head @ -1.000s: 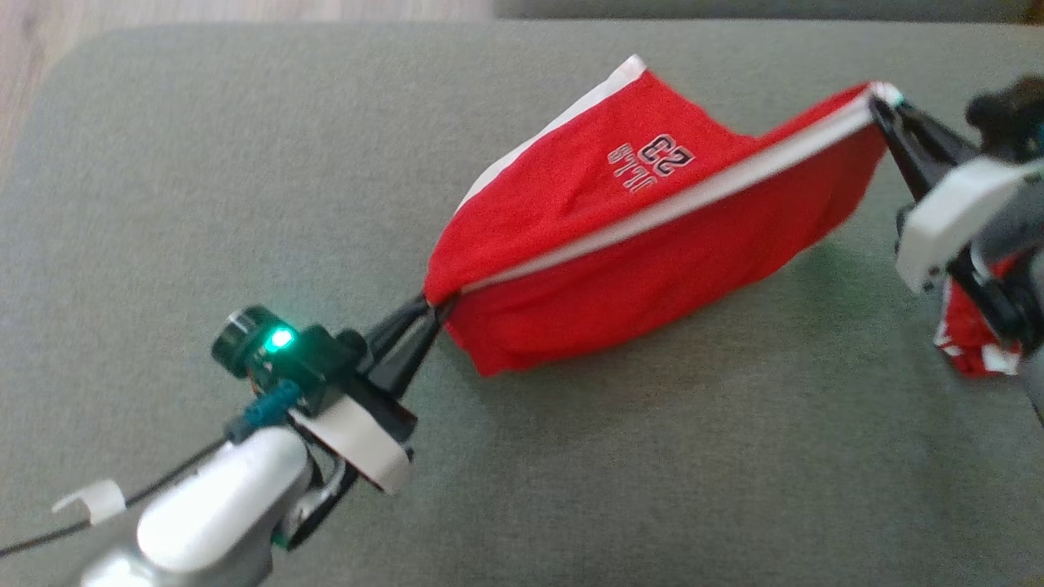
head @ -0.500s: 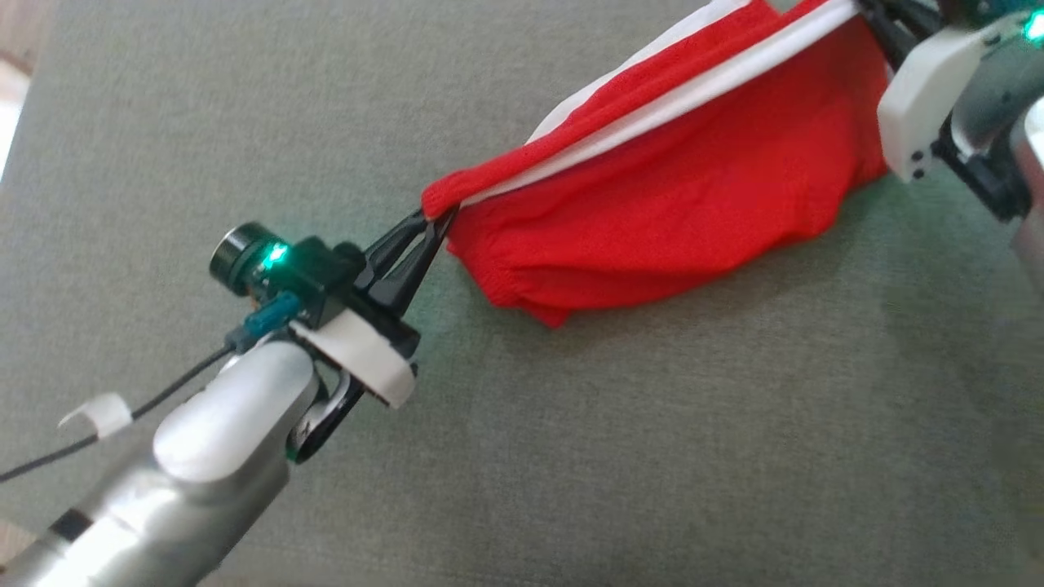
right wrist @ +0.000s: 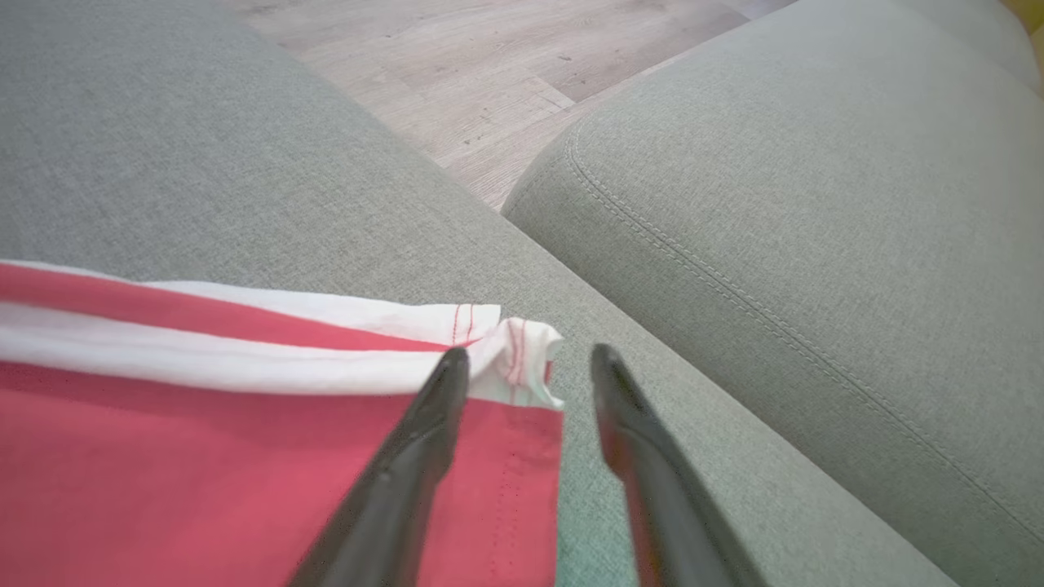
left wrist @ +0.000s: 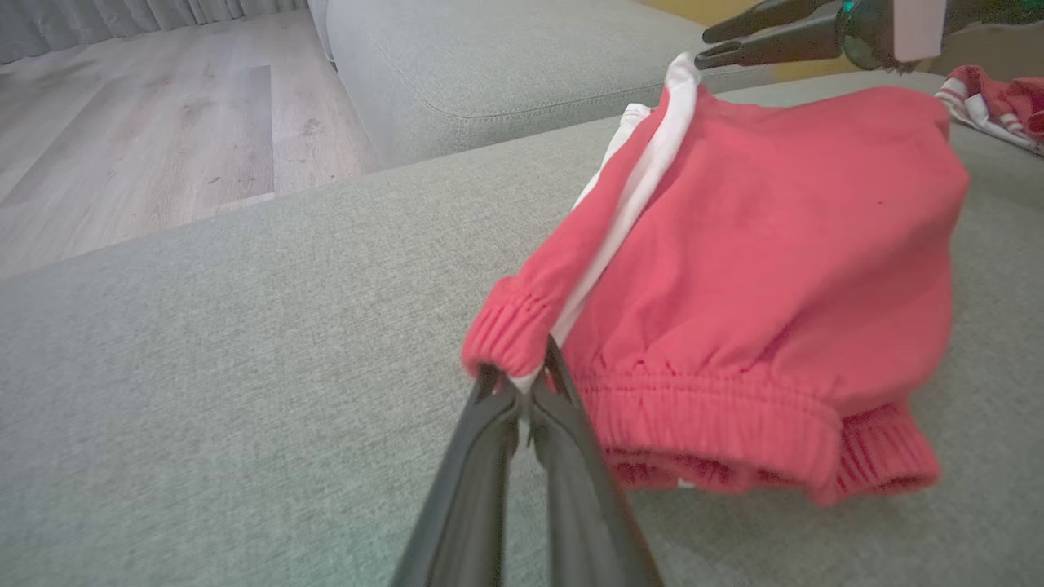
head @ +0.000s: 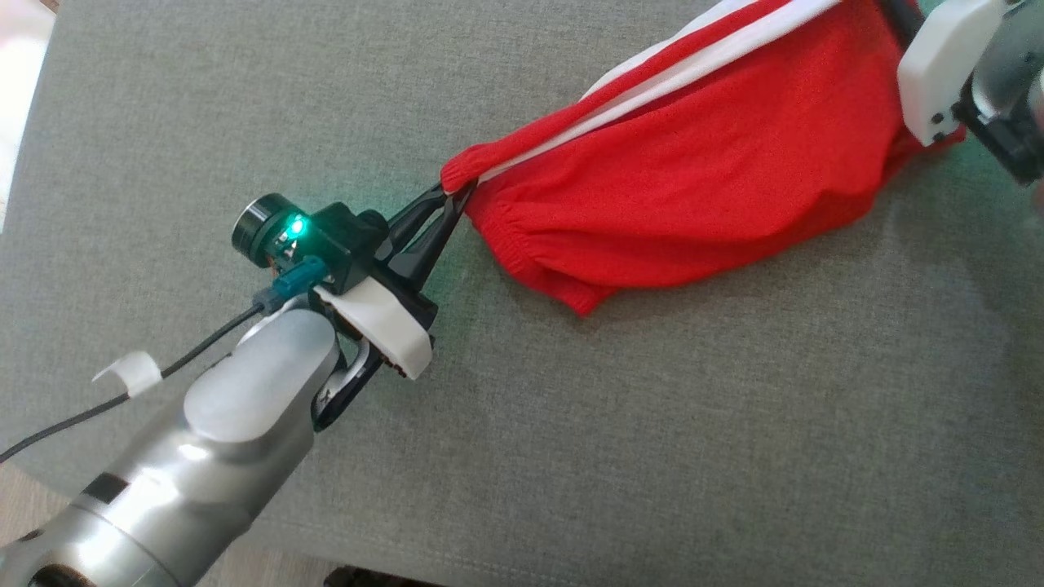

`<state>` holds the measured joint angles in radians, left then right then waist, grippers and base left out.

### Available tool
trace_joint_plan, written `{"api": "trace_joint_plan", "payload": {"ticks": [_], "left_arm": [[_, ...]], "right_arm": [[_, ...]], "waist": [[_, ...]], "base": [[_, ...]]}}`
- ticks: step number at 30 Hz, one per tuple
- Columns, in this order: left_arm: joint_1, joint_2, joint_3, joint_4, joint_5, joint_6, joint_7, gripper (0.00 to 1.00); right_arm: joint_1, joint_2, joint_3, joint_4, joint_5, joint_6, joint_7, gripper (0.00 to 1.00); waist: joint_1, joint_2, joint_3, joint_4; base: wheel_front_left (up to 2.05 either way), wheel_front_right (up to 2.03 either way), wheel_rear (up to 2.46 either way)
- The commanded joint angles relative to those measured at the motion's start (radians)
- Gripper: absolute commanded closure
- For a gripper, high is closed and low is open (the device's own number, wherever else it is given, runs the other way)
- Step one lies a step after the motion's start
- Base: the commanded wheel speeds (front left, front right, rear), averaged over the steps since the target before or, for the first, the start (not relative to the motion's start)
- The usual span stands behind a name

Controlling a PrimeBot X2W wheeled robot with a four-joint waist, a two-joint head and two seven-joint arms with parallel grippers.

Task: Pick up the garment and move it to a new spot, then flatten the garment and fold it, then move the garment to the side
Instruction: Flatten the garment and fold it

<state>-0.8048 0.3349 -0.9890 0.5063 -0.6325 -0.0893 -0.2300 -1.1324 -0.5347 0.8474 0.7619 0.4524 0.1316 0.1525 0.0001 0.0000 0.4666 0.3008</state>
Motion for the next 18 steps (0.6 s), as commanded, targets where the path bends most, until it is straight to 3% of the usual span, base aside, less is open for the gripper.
{"api": "trace_joint_plan", "payload": {"ticks": [1, 2, 3, 12, 18], "left_arm": [[-0.042, 0.029, 0.030, -0.010, -0.006, -0.001, -0.008, 0.60], [-0.043, 0.028, 0.030, -0.003, -0.007, -0.002, -0.009, 0.36], [-0.043, 0.026, 0.029, 0.003, -0.008, -0.003, -0.010, 0.00], [-0.014, 0.037, 0.040, 0.030, -0.017, 0.014, -0.020, 0.00], [0.063, 0.073, 0.134, -0.043, -0.056, 0.093, -0.030, 0.00]], "right_arm": [[-0.025, 0.000, 0.002, -0.012, 0.009, -0.001, -0.016, 0.00], [-0.031, 0.002, 0.003, 0.000, 0.015, -0.001, -0.026, 0.00], [-0.036, 0.005, 0.003, 0.012, 0.021, -0.001, -0.036, 0.00], [-0.009, 0.035, -0.019, 0.095, 0.088, -0.001, -0.167, 0.00], [0.079, 0.095, -0.102, 0.125, 0.152, -0.001, -0.316, 0.00]], "waist": [[-0.0001, 0.0000, 0.001, 0.001], [-0.0001, 0.0000, 0.002, 0.000], [-0.0001, 0.0000, 0.001, -0.001], [-0.0001, 0.0000, -0.071, -0.039], [-0.0001, 0.0000, -0.189, -0.098]], "base": [[0.00, 0.00, 0.00], [0.00, 0.00, 0.00], [0.00, 0.00, 0.00], [0.00, 0.00, 0.00], [0.00, 0.00, 0.00]]}}
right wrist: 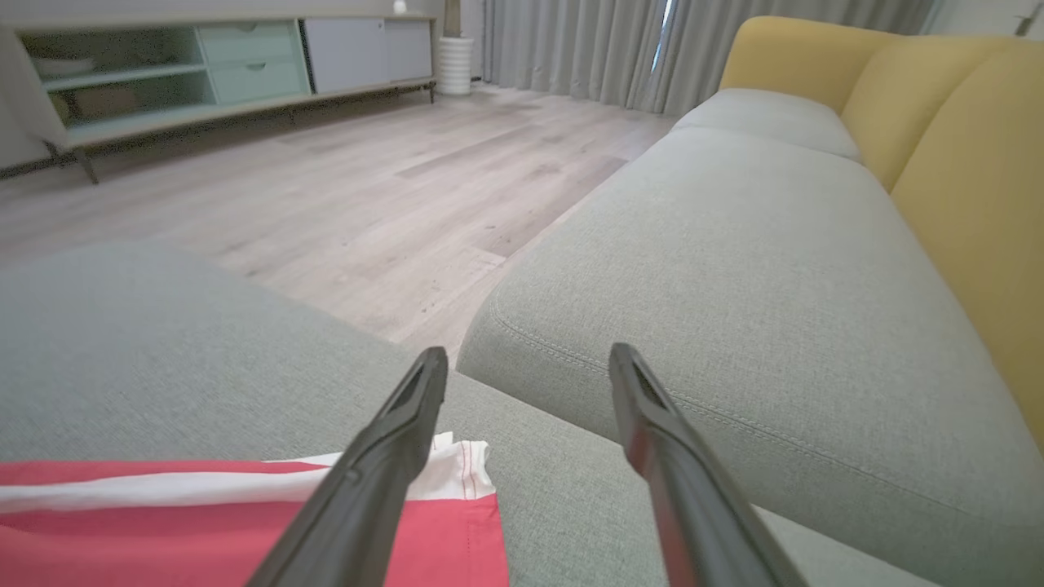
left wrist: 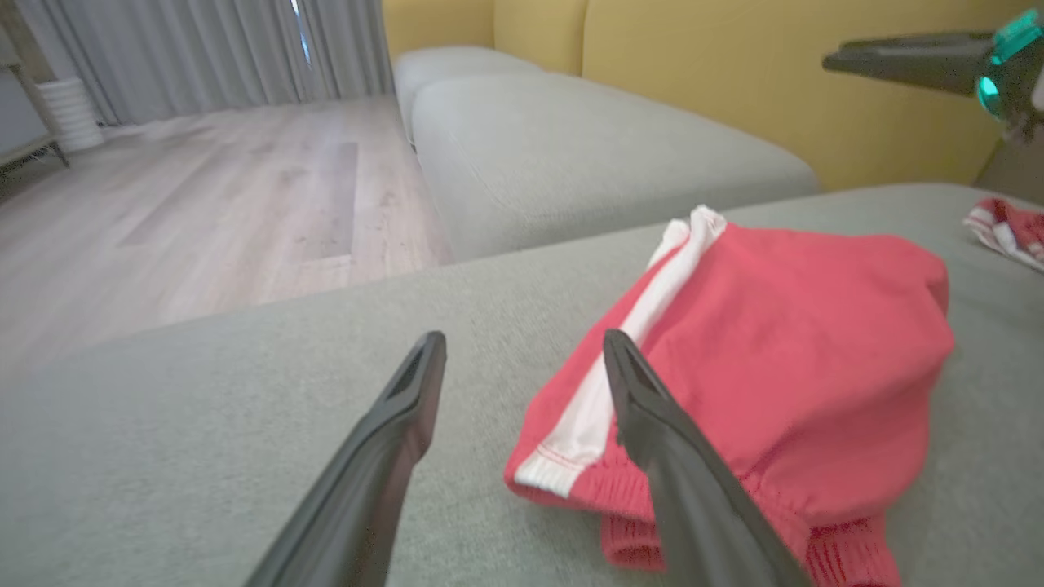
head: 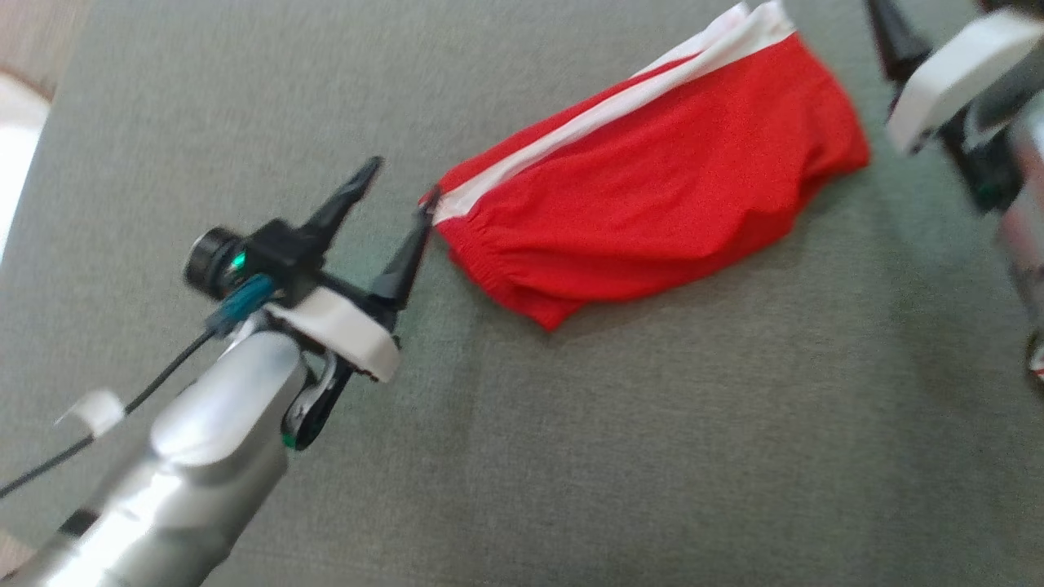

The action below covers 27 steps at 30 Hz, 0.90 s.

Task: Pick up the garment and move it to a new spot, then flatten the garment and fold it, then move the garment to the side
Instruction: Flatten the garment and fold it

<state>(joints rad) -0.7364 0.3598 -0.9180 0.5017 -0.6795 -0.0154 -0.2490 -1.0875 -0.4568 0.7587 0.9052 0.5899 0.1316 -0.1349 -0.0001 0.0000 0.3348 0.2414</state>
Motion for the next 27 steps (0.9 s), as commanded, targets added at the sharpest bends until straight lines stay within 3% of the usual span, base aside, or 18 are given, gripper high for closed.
{"api": "trace_joint_plan", "payload": {"ticks": [1, 7, 13, 17, 22, 27], "left_arm": [[0.012, 0.052, 0.086, -0.059, -0.016, 0.035, -0.011, 0.00], [0.164, 0.064, 0.246, -0.209, 0.011, 0.146, -0.012, 0.00], [0.314, 0.027, 0.382, -0.309, 0.038, 0.176, -0.013, 0.00], [0.418, -0.015, 0.472, -0.358, 0.073, 0.175, -0.013, 0.00], [0.523, -0.086, 0.559, -0.373, 0.120, 0.141, -0.013, 0.00], [0.604, -0.154, 0.618, -0.347, 0.175, 0.097, -0.013, 0.00]], "right_arm": [[0.049, 0.027, -0.028, -0.019, 0.024, -0.001, -0.048, 0.00], [0.154, 0.070, -0.105, -0.035, -0.014, -0.001, -0.114, 0.00], [0.273, 0.119, -0.229, -0.095, -0.050, -0.001, -0.126, 0.00], [0.398, 0.170, -0.356, -0.191, -0.130, -0.001, -0.126, 0.00], [0.597, 0.263, -0.525, -0.310, -0.223, -0.001, -0.127, 0.00], [0.773, 0.353, -0.605, -0.405, -0.306, -0.001, -0.121, 0.00]], "waist": [[0.0001, 0.0000, -0.074, -0.048], [0.0001, 0.0000, -0.169, -0.097], [0.0001, 0.0000, -0.228, -0.132], [0.0001, 0.0000, -0.263, -0.159], [0.0001, 0.0000, -0.300, -0.177], [0.0001, 0.0000, -0.315, -0.189]], "base": [[0.00, 0.00, 0.00], [0.00, 0.00, 0.00], [0.00, 0.00, 0.00], [0.00, 0.00, 0.00], [0.00, 0.00, 0.00], [0.00, 0.00, 0.00]]}}
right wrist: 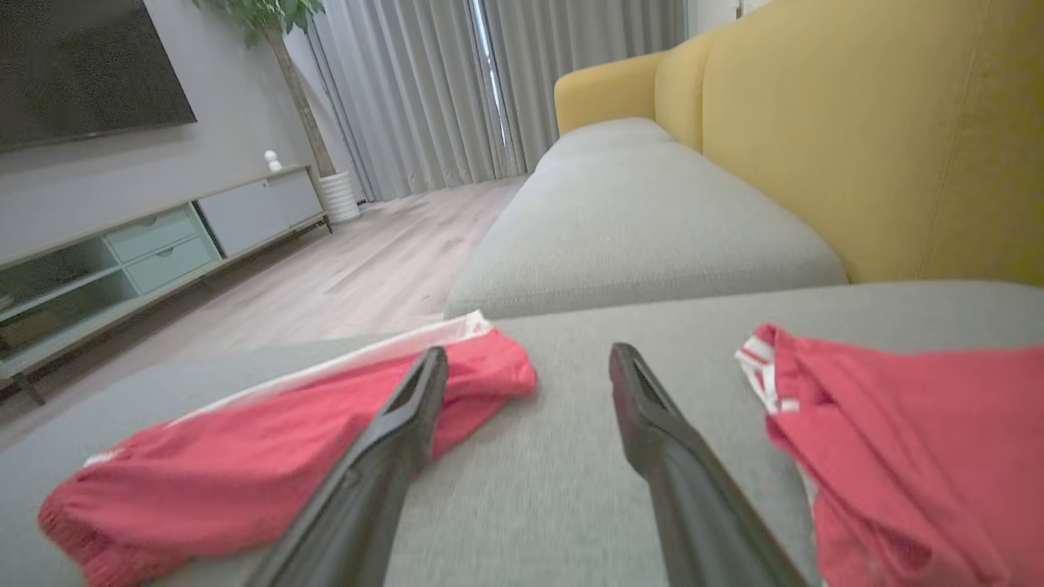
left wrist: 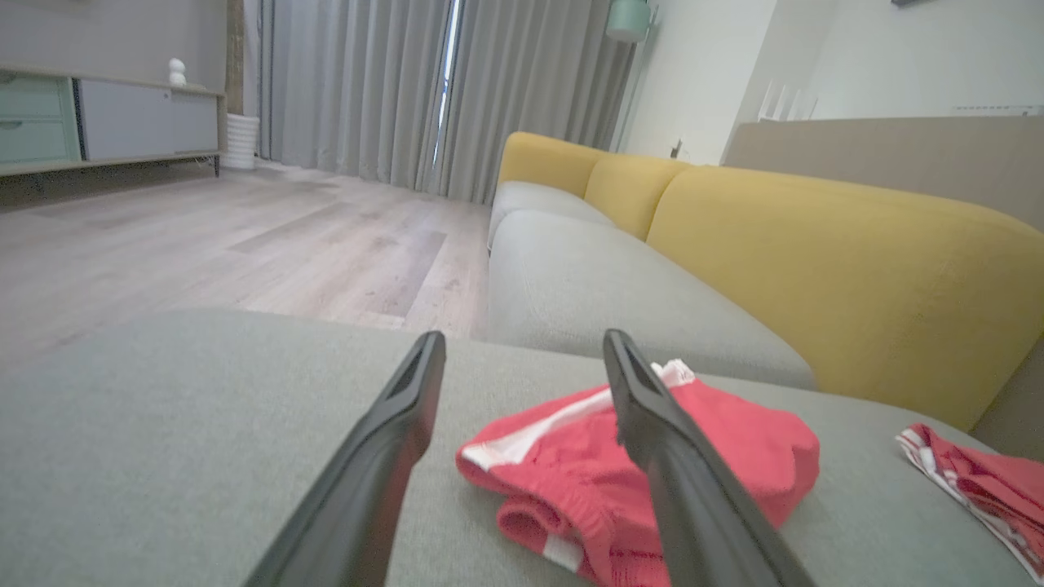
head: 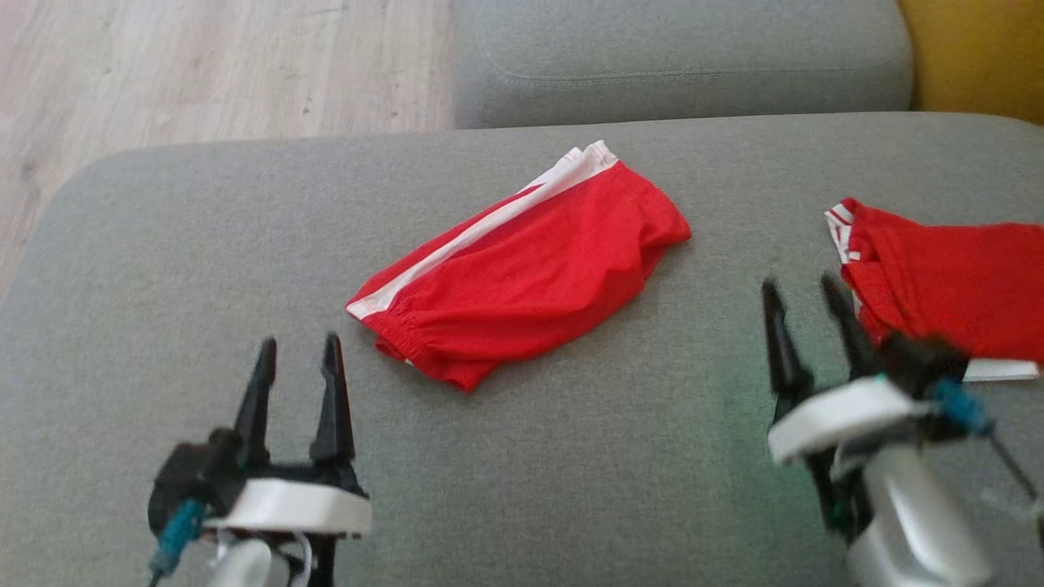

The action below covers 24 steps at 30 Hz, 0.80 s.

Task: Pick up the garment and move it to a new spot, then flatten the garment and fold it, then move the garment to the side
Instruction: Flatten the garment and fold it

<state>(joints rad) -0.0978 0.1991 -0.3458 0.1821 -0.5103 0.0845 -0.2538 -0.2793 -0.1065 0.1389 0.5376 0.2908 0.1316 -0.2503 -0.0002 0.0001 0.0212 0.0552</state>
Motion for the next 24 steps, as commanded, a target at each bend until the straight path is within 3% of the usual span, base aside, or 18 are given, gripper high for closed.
{"api": "trace_joint_plan", "payload": {"ticks": [1, 14, 24], "left_arm": [[-0.023, -0.007, 0.057, -0.021, 0.016, -0.012, -0.008, 0.00], [-0.022, -0.090, 0.158, 0.037, 0.135, -0.124, -0.008, 0.00], [-0.088, -0.129, 0.154, 0.060, 0.191, -0.167, -0.008, 0.00]], "right_arm": [[-0.011, 0.011, 0.005, -0.048, -0.020, -0.001, -0.002, 0.00], [0.047, 0.052, -0.073, -0.172, -0.092, -0.001, 0.090, 0.00], [-0.153, 0.056, -0.162, -0.072, -0.005, -0.001, 0.251, 0.00]], "waist": [[0.0002, -0.0001, -0.002, -0.003], [0.0002, -0.0001, 0.043, 0.044], [0.0002, -0.0001, 0.167, 0.152]], "base": [[0.00, 0.00, 0.00], [0.00, 0.00, 0.00], [0.00, 0.00, 0.00]]}}
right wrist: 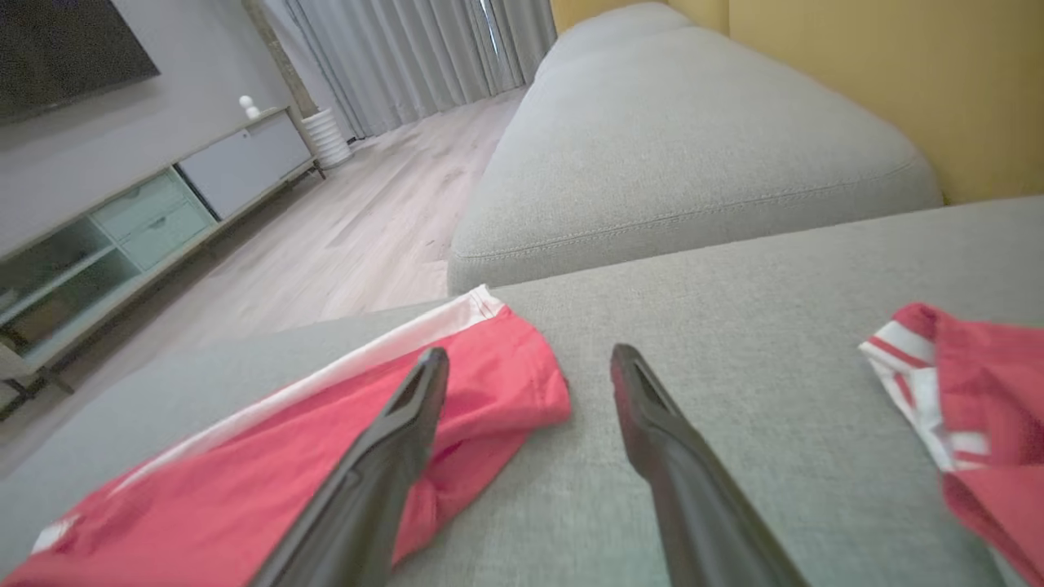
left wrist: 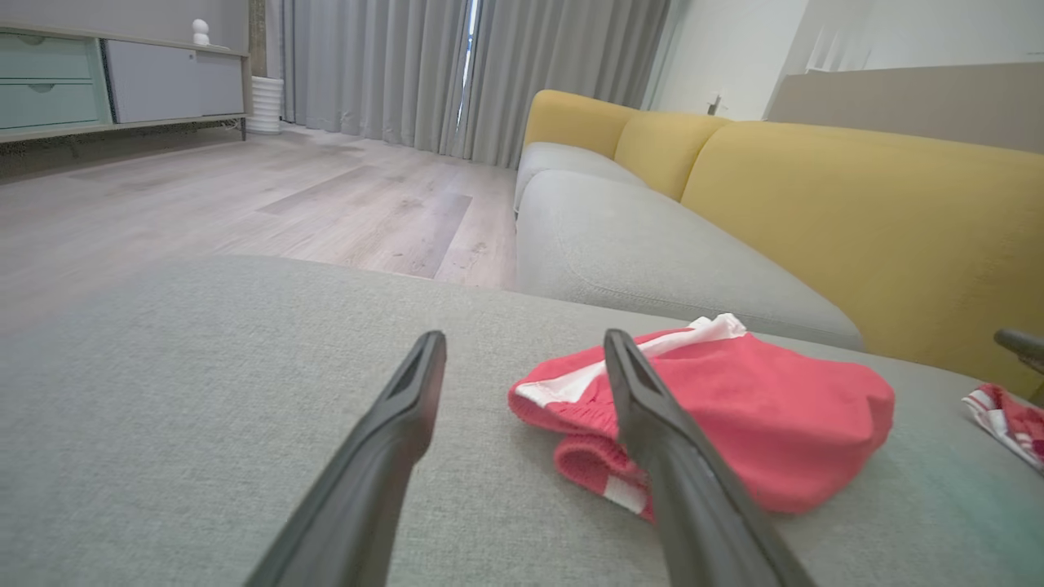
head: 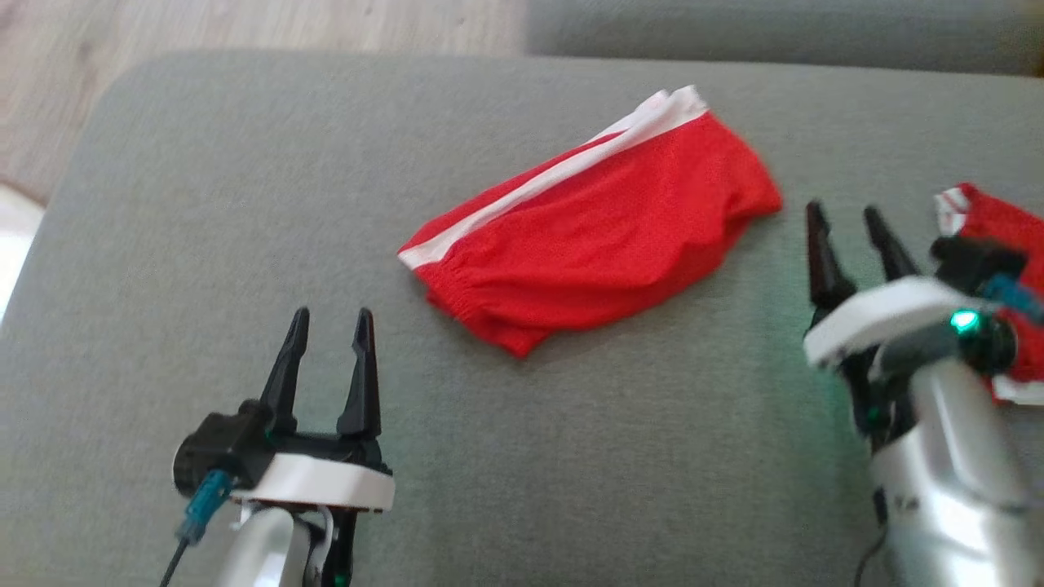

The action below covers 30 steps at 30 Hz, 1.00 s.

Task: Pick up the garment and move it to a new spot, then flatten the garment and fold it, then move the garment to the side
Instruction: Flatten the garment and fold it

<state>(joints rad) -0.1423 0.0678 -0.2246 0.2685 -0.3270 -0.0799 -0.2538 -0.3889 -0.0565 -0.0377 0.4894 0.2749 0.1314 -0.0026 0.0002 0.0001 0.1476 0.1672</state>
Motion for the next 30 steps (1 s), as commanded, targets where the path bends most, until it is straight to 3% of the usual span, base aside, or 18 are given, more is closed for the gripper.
{"api": "trace_joint_plan", "payload": {"ticks": [1, 7, 14, 20, 28, 30], "left_arm": [[-0.053, -0.001, 0.031, -0.024, 0.011, -0.006, -0.008, 0.00], [-0.094, -0.011, 0.016, -0.013, 0.022, -0.018, -0.008, 0.00], [-0.114, -0.016, 0.002, -0.005, 0.017, -0.026, -0.008, 0.00], [-0.124, -0.017, -0.015, -0.008, -0.009, -0.021, -0.008, 0.00], [-0.132, -0.017, -0.038, -0.013, -0.031, -0.008, -0.008, 0.00], [-0.133, -0.017, -0.038, -0.011, -0.034, -0.007, -0.008, 0.00]], "right_arm": [[-0.071, 0.006, -0.001, 0.002, 0.035, -0.001, 0.021, 0.00], [-0.206, 0.006, -0.096, 0.155, 0.061, -0.001, 0.087, 0.00], [-0.336, -0.001, -0.225, 0.399, -0.023, -0.001, 0.160, 0.00], [-0.393, -0.015, -0.269, 0.535, -0.123, -0.001, 0.194, 0.00], [-0.442, -0.012, -0.272, 0.626, -0.186, -0.001, 0.204, 0.00], [-0.452, -0.011, -0.274, 0.642, -0.189, -0.001, 0.202, 0.82]], "waist": [[-0.0002, -0.0001, 0.052, 0.053], [-0.0002, -0.0001, 0.098, 0.111], [-0.0002, -0.0001, 0.118, 0.162], [-0.0002, -0.0001, 0.126, 0.183], [-0.0002, -0.0001, 0.141, 0.197], [-0.0002, -0.0001, 0.144, 0.197]], "base": [[0.00, 0.00, 0.00], [0.00, 0.00, 0.00], [0.00, 0.00, 0.00], [0.00, 0.00, 0.00], [0.00, 0.00, 0.00], [0.00, 0.00, 0.00]]}}
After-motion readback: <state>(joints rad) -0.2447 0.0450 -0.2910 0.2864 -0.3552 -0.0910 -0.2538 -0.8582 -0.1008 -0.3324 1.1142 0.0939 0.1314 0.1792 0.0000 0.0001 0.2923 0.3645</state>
